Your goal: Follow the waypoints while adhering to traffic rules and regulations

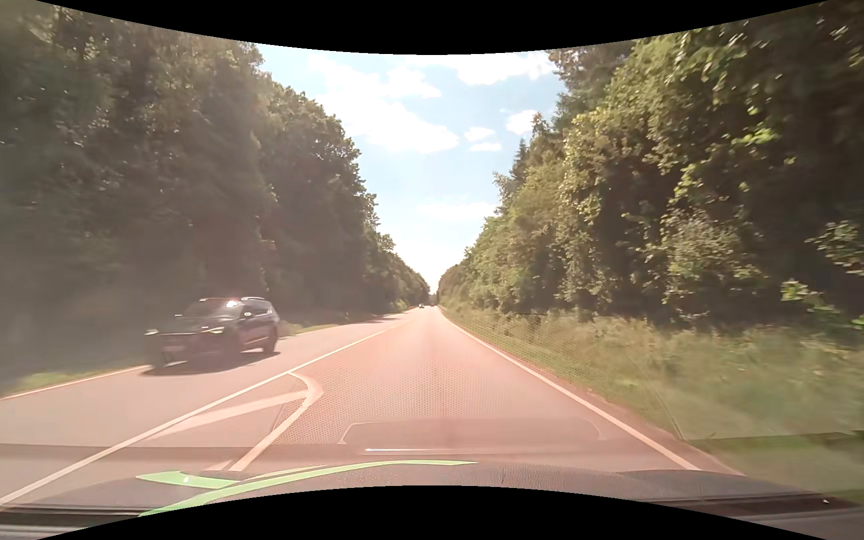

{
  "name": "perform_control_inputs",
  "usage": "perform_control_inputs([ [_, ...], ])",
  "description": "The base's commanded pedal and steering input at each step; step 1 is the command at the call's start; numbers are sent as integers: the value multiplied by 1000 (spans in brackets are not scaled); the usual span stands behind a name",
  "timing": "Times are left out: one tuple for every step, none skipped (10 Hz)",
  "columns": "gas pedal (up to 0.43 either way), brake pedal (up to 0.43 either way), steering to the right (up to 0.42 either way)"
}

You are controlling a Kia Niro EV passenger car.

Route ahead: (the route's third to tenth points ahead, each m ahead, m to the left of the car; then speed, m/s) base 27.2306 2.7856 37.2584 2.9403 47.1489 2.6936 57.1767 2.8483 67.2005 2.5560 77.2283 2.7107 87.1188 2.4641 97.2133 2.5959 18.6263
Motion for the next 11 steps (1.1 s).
perform_control_inputs([
  [118, 0, -2],
  [118, 0, -2],
  [118, 0, -4],
  [118, 0, -4],
  [118, 0, -4],
  [118, 0, -3],
  [118, 0, -3],
  [118, 0, -2],
  [118, 0, -2],
  [118, 0, -1],
  [118, 0, -1],
])
